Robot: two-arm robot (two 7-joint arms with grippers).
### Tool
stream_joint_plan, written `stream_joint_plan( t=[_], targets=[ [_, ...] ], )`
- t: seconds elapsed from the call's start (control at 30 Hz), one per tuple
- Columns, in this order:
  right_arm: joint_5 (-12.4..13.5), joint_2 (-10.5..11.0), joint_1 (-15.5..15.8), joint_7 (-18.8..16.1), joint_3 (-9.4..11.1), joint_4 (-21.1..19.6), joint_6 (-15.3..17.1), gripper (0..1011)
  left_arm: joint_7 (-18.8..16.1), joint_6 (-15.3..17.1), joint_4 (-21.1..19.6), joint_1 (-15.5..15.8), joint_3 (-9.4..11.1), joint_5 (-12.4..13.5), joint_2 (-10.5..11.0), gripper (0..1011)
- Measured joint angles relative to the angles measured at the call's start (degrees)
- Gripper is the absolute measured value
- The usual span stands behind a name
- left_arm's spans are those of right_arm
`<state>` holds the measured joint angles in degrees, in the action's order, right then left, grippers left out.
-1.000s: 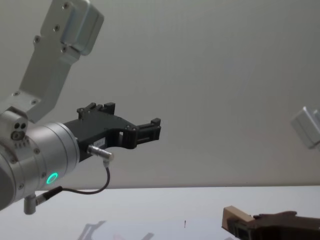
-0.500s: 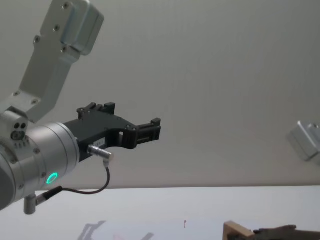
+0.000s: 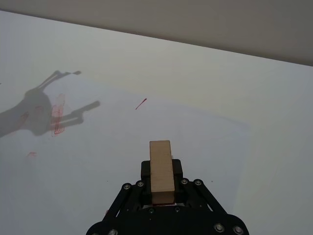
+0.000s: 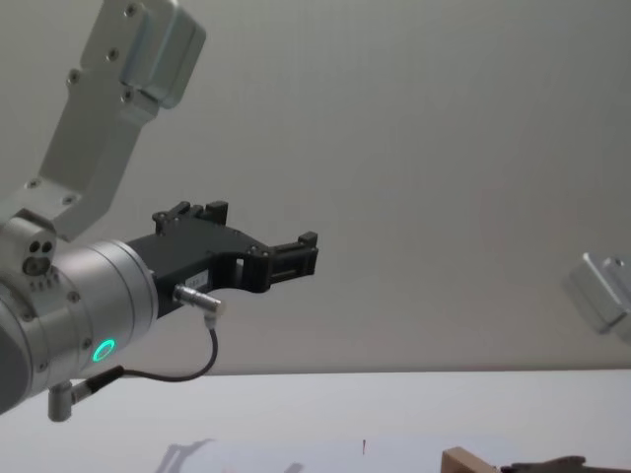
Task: Use the one hand to pick up the stamp and affix it onto the A4 paper.
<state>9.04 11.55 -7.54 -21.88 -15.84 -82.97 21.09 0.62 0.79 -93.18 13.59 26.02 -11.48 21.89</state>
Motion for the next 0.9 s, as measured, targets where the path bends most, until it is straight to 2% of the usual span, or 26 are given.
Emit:
stream_joint_plan(
  t=[0.13, 0.43, 0.67, 0.9],
  targets=[
    [-0.2, 0.0, 0.1, 0.1, -0.1, 0.0, 0.0, 218, 0.0, 0.0, 0.0, 0.0, 0.0, 0.0, 0.0, 1001],
    [-0.5, 0.1, 0.4, 0.4, -0.5, -0.5, -2.2, 218, 0.0, 0.0, 0.0, 0.0, 0.0, 0.0, 0.0, 1001],
    [-0.2, 0.2, 0.1, 0.8, -0.3, -2.9, -4.8, 218, 0.0, 0.0, 0.0, 0.0, 0.0, 0.0, 0.0, 1001],
    [0.8, 1.0, 0.7, 2.6, 0.6, -7.6, -7.3, 218, 0.0, 0.0, 0.0, 0.0, 0.0, 0.0, 0.0, 1001]
  ],
)
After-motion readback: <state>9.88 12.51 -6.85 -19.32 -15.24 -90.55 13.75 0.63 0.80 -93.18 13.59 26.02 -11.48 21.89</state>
